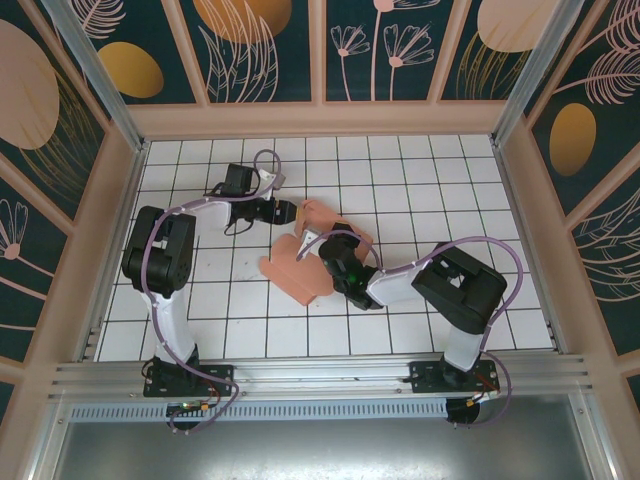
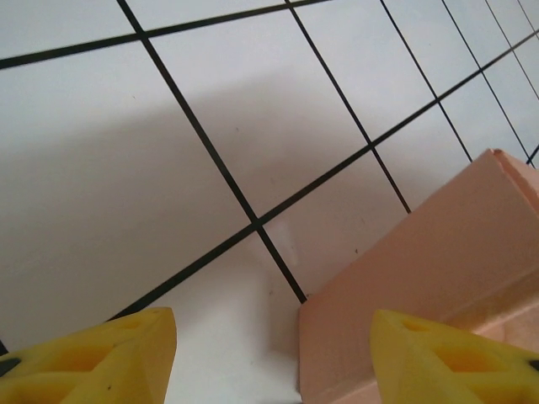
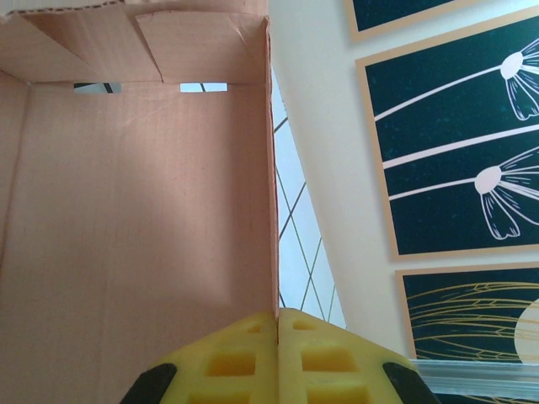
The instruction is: Fold the paper box
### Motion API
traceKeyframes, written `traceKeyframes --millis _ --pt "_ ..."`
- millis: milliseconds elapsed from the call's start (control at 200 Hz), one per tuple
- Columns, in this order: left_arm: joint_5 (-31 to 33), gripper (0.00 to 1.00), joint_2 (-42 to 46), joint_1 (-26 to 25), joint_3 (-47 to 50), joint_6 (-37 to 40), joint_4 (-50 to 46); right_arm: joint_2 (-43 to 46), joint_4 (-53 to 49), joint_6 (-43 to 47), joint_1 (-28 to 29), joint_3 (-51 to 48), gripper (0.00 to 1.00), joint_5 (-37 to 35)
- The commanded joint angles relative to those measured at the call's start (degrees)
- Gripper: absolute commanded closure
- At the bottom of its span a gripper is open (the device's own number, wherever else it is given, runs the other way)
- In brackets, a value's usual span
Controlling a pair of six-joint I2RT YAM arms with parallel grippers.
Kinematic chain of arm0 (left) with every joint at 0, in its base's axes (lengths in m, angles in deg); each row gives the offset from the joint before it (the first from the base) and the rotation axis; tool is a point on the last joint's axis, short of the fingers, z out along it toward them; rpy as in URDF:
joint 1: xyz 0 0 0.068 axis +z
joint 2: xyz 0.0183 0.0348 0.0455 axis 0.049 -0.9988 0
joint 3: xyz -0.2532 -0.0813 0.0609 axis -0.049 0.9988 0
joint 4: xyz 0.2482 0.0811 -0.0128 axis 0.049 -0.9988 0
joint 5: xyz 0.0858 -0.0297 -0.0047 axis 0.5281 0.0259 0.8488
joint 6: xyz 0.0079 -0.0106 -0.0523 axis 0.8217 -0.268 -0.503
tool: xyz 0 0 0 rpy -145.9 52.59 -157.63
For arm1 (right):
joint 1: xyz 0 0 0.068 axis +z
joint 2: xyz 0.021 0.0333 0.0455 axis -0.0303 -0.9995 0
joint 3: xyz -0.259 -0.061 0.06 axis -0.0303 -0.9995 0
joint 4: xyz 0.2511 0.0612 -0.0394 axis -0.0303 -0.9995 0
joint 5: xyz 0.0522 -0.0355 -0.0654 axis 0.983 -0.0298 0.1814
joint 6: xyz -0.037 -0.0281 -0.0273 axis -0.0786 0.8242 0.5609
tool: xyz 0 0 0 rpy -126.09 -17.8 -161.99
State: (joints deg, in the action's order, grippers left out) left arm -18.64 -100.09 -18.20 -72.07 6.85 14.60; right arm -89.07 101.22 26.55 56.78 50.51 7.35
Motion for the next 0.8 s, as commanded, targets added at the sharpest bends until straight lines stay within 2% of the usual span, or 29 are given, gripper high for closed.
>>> traceKeyframes --millis 0,175,285,435,791 --pt "-1.88 0.37 1.78 -0.59 0.72 2.35 0.23 -0.63 0.01 -1.76 -0.52 1.81 1.00 0.24" --pt "1.74 0.36 2.20 -0.59 1.29 2.85 0.56 -1.31 0.92 0.35 -0.30 2.29 1.00 -1.06" --pt "3.63 0.35 1.81 -0.50 1.49 3.86 0.50 -0.62 -1.42 -1.86 -0.47 3.21 1.00 -0.92" --pt "2.08 0.34 1.88 -0.43 1.90 5.33 1.17 0.01 -3.23 -2.86 -0.55 3.56 1.00 -0.73" --pt "-7.81 0.35 3.03 -0.56 2.15 13.19 0.68 -1.60 -6.61 -3.49 -0.64 5.77 1.00 -0.03"
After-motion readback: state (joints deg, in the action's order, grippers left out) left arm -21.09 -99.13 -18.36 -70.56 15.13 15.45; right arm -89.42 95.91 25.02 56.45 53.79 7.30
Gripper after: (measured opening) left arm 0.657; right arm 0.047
